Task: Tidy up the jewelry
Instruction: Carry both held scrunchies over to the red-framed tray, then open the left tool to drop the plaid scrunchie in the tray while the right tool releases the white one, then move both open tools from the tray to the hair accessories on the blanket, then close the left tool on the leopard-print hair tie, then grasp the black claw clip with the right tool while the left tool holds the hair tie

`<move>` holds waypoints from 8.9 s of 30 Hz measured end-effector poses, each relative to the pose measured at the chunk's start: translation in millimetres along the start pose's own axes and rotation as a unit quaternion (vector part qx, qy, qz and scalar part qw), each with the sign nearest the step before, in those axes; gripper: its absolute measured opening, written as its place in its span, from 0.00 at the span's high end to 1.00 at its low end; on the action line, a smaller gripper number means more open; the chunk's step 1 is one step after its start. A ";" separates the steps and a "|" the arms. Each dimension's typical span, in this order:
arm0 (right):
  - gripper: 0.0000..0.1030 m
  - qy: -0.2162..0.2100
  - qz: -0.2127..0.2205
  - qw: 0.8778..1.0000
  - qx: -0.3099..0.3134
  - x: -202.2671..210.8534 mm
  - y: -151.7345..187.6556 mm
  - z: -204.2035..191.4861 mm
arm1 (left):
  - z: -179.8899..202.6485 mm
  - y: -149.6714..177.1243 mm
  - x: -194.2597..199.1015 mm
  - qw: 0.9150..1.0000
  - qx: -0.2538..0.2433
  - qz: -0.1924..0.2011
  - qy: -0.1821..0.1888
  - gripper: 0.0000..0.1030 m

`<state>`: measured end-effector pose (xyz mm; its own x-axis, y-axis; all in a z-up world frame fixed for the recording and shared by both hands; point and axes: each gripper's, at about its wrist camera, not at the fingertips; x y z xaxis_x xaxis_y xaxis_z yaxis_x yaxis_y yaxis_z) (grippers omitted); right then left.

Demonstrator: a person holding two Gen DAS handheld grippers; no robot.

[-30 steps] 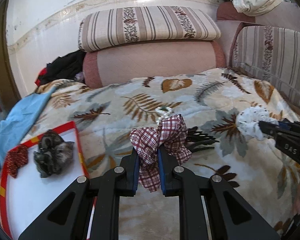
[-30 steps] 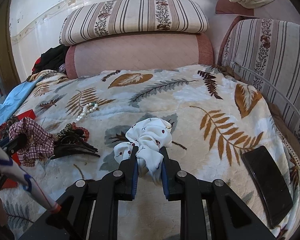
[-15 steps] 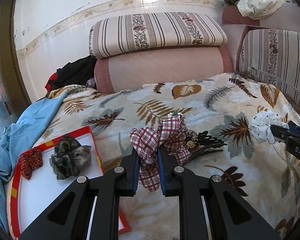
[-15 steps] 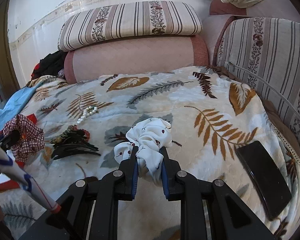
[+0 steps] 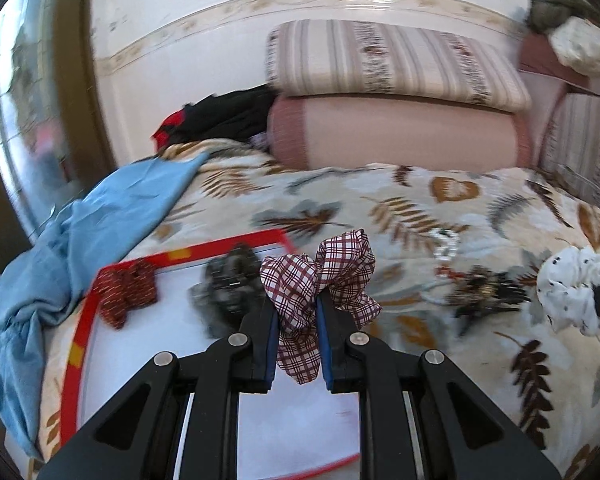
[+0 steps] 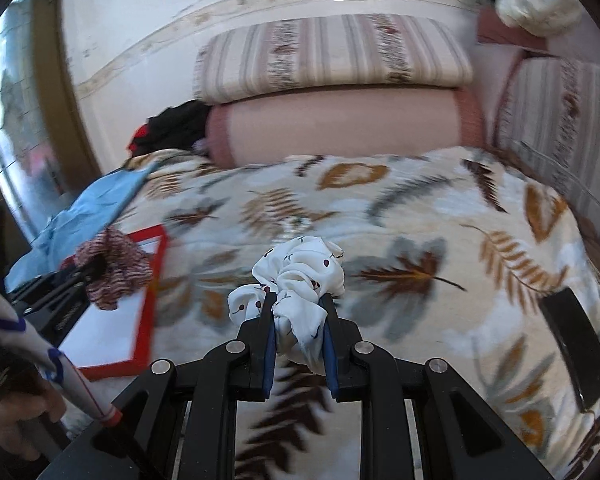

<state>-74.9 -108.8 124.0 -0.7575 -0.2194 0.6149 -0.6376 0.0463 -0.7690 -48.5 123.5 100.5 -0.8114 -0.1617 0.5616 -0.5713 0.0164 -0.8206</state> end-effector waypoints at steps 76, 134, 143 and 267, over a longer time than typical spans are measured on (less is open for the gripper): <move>0.22 -0.059 0.020 0.997 -0.041 24.8 -20.7 36.0 | 5.6 -7.3 13.6 0.999 0.040 0.002 0.004 0.30; 0.22 0.099 0.033 0.987 -0.118 16.3 -10.9 146.6 | 143.3 -11.3 -88.9 0.949 -0.058 -0.165 0.261 0.72; 0.22 0.063 0.017 0.992 -0.104 4.3 -8.0 133.5 | 138.5 1.2 -75.4 0.941 -0.045 -0.178 0.285 0.86; 0.19 -0.033 -0.081 0.996 0.017 -77.9 3.4 50.8 | 62.4 -41.4 -34.0 0.931 0.016 -0.039 0.363 0.95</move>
<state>-10.9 -141.1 64.6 -0.6333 -0.2859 0.7192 -0.7446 -0.0283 -0.6669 10.4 66.8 108.7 -0.6433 0.5487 0.5339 -0.6377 0.0019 -0.7703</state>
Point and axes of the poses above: each gripper's, at about its wrist camera, not at the fingertips, and x roughly against the way its jaws point, z to its right, y to its underside, and after that the axes turned 1 degree about -y, right-handed
